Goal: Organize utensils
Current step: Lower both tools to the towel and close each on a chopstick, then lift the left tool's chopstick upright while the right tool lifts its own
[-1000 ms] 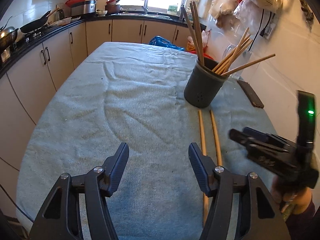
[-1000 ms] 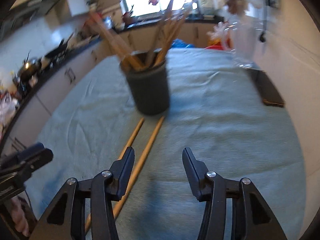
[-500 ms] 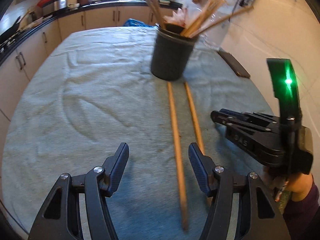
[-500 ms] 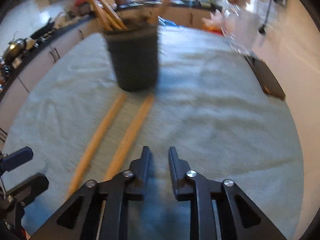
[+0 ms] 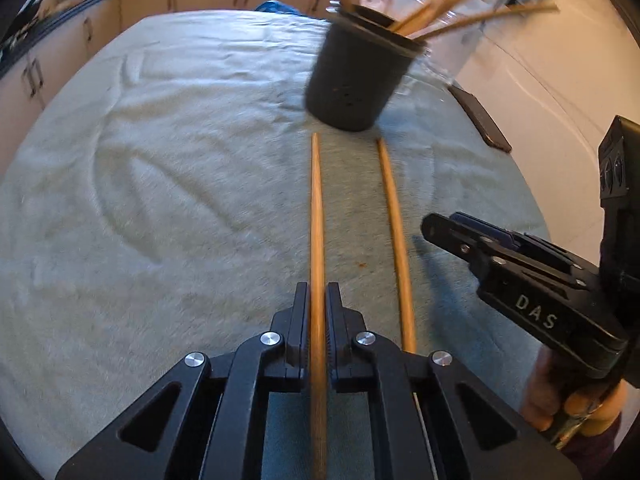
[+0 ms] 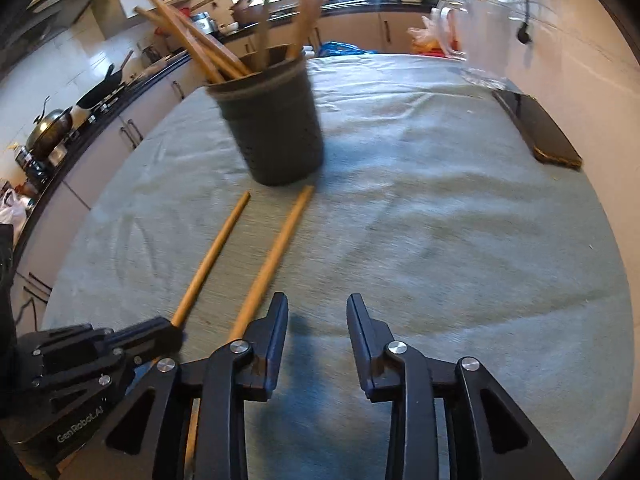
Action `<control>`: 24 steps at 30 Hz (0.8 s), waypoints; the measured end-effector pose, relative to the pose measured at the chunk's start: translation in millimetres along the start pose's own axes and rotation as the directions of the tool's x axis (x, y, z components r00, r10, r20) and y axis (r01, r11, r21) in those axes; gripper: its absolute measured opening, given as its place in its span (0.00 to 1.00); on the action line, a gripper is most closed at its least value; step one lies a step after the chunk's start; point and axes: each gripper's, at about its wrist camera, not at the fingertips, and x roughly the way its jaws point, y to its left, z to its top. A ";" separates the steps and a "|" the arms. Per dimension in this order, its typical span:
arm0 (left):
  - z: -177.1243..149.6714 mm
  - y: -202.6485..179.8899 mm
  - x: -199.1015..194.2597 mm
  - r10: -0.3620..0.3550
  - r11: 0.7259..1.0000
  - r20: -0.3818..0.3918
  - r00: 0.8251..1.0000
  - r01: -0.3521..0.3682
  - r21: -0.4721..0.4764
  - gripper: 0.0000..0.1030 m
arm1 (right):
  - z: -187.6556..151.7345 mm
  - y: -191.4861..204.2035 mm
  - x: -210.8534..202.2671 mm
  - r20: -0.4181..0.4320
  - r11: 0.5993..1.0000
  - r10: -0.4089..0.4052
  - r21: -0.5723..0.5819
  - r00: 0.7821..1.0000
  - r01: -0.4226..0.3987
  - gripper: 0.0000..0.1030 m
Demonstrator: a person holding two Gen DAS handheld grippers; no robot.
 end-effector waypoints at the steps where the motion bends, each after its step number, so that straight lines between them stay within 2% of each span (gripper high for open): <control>1: -1.5 4.3 -2.2 0.000 1.000 0.000 1.000 0.000 -0.022 0.07 | 2.9 7.9 3.2 -0.003 1.000 -0.004 -0.019 1.000 0.004 0.36; 6: -9.0 15.2 -8.8 -0.027 0.994 -0.016 1.000 0.025 -0.106 0.07 | 10.7 28.1 23.0 -0.039 0.996 -0.068 -0.069 0.997 0.065 0.37; 7: -10.7 15.0 -10.1 -0.022 0.994 -0.016 1.000 0.020 -0.111 0.07 | 10.7 30.5 24.1 -0.032 0.993 -0.086 -0.079 0.996 0.083 0.34; 8: -12.1 15.4 -11.2 -0.020 0.994 -0.015 1.000 0.018 -0.111 0.07 | 10.2 32.8 25.1 -0.031 0.991 -0.101 -0.092 0.994 0.097 0.20; 9: -13.9 15.5 -12.3 -0.017 0.994 -0.014 1.000 0.016 -0.109 0.07 | 9.1 33.6 25.0 -0.032 0.990 -0.109 -0.099 0.994 0.105 0.14; 12: -16.0 13.1 -13.4 -0.015 0.994 -0.021 1.000 0.013 -0.109 0.07 | 3.7 30.3 21.1 -0.048 0.990 -0.102 -0.104 0.994 0.097 0.11; 16: -17.9 18.7 -18.1 -0.033 0.991 -0.036 0.999 0.028 -0.127 0.07 | -21.8 18.0 -0.4 -0.085 0.990 -0.088 -0.115 0.993 0.078 0.11; 18: -16.5 22.6 -27.4 -0.024 0.993 -0.006 1.000 0.023 -0.119 0.07 | -33.9 9.5 -12.9 -0.092 0.990 -0.090 -0.121 0.992 0.079 0.11; 19: -15.3 23.3 -31.1 -0.022 0.994 0.008 1.000 0.023 -0.110 0.07 | -38.4 7.1 -18.8 -0.088 0.990 -0.085 -0.120 0.992 0.074 0.16; 20: -14.1 24.0 -33.7 -0.023 0.994 0.019 1.000 0.025 -0.103 0.10 | -42.4 4.2 -23.4 -0.093 0.991 -0.081 -0.115 0.992 0.070 0.27; 21: -12.6 24.7 -35.9 -0.025 0.995 0.027 0.999 0.028 -0.098 0.12 | -45.7 -0.7 -27.4 -0.105 0.992 -0.082 -0.105 0.991 0.071 0.33; 22: -9.0 25.6 -37.2 -0.020 0.995 0.038 0.999 0.024 -0.094 0.19 | -48.5 -3.4 -29.6 -0.107 0.992 -0.088 -0.100 0.990 0.077 0.39; 24: -0.9 29.4 -35.8 0.004 0.996 0.039 0.999 0.000 -0.093 0.23 | -47.8 -6.0 -29.8 -0.107 0.990 -0.106 -0.109 0.989 0.094 0.39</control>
